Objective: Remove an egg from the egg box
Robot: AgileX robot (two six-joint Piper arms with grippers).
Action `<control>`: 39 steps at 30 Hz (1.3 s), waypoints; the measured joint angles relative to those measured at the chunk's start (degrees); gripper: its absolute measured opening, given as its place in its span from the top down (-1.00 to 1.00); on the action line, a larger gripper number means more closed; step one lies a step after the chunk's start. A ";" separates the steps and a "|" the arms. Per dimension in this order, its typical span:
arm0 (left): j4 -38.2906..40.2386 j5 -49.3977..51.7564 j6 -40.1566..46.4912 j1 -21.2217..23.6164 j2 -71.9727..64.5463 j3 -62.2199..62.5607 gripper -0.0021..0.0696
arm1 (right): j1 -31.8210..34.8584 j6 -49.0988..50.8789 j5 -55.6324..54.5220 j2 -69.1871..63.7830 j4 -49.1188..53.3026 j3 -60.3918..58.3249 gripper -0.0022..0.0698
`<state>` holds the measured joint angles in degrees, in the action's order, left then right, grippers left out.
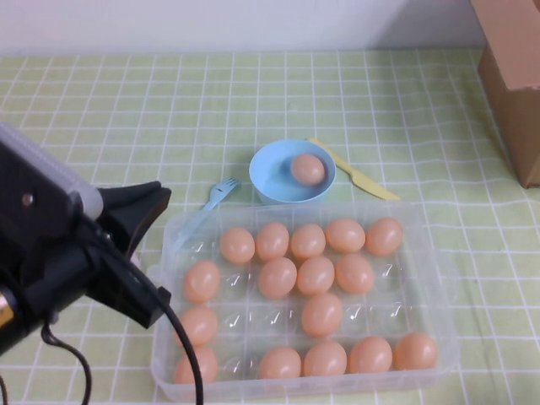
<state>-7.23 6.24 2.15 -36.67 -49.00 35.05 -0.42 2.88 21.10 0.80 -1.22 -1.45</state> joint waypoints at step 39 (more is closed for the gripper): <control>5.73 -6.54 -0.08 42.31 43.87 -36.50 0.95 | 0.00 0.00 0.00 0.00 0.00 0.00 0.99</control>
<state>-1.49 -0.31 2.07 5.64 -5.13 -1.46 -0.42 2.88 21.10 0.80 -1.22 -1.45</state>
